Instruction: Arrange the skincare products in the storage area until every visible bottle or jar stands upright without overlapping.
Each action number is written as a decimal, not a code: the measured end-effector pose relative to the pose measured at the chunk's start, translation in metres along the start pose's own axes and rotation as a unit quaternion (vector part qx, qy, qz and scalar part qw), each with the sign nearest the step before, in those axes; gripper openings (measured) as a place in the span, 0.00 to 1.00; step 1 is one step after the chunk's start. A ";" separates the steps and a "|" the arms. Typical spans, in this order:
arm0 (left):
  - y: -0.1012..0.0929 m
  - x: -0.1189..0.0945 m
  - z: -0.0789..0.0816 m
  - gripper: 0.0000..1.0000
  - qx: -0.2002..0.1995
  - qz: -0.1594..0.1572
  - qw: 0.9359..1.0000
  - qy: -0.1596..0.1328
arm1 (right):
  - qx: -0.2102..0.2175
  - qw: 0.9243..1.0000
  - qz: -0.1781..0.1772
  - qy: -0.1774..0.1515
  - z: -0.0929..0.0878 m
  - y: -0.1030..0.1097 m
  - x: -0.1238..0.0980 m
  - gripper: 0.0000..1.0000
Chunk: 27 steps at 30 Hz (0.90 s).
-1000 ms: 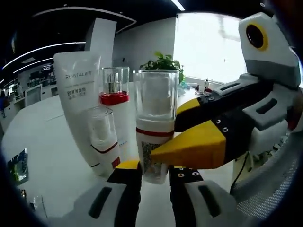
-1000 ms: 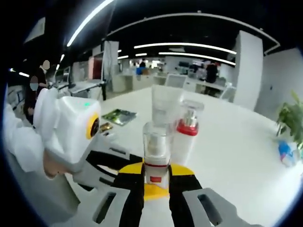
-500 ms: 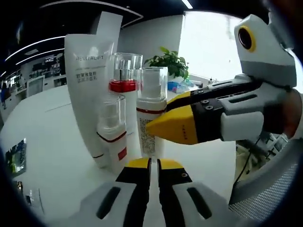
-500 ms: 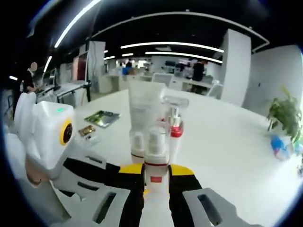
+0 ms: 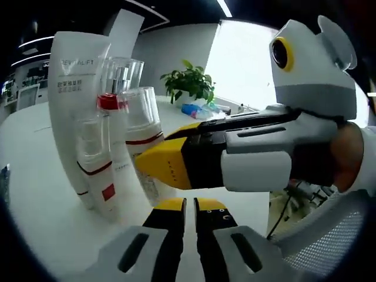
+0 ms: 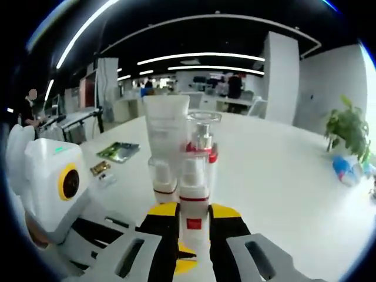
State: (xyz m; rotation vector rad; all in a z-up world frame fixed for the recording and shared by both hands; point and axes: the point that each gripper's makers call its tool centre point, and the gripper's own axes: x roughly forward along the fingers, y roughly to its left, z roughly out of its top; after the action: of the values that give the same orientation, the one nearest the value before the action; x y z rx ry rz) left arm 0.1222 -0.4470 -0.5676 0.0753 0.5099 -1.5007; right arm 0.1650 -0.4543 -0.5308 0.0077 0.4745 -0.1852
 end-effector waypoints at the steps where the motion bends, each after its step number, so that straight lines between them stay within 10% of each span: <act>1: 0.005 0.000 -0.001 0.00 -0.004 0.007 1.000 0.000 | 0.000 1.000 0.000 0.001 -0.001 0.000 -0.001 0.10; 27: 0.028 -0.001 -0.009 0.11 -0.026 0.044 0.998 0.024 | -0.023 0.999 0.006 0.039 -0.016 0.008 0.015 0.10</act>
State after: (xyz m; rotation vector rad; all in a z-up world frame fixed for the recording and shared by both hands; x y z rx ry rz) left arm 0.1463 -0.4401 -0.5826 0.0914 0.5762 -1.4021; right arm 0.1722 -0.4486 -0.5520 -0.0271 0.5563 -0.1624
